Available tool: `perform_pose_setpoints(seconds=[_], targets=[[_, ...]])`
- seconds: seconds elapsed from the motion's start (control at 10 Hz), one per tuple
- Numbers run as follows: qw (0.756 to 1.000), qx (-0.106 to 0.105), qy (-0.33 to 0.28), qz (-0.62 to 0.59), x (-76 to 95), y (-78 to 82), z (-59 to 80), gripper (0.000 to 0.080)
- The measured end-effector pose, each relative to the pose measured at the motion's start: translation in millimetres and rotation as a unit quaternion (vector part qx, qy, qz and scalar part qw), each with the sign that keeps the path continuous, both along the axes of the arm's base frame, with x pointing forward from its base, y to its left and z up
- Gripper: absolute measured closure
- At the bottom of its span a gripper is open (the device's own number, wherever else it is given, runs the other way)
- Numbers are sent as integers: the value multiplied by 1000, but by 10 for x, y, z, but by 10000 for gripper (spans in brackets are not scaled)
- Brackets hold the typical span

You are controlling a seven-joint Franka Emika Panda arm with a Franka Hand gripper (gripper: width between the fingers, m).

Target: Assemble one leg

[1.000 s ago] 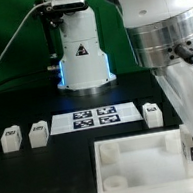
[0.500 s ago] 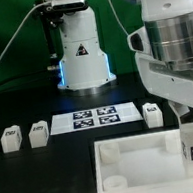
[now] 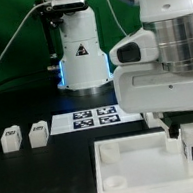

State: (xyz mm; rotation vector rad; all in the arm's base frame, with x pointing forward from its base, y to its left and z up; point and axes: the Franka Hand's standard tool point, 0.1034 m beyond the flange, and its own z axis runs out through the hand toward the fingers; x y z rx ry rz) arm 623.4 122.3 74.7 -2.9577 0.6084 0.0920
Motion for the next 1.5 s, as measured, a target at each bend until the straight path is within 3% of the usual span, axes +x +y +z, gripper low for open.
perform_pose_setpoints(seconds=[0.1,0.3,0.4,0.5,0.6,0.7,1.0,1.3,1.5], targets=[[997,-1,-13,80,11,-32,-20,150],[995,-1,-25,94,41,-42,-26,150],[995,-1,-25,95,41,-42,-27,256],[998,0,-22,66,40,-33,-26,426],[1000,1,-16,23,39,-32,-28,426],[1000,-2,-8,-30,30,-64,-40,495],[981,0,15,-192,30,-72,-41,498],[900,15,57,-431,33,-84,-43,501],[821,30,84,-564,48,-97,-38,503]])
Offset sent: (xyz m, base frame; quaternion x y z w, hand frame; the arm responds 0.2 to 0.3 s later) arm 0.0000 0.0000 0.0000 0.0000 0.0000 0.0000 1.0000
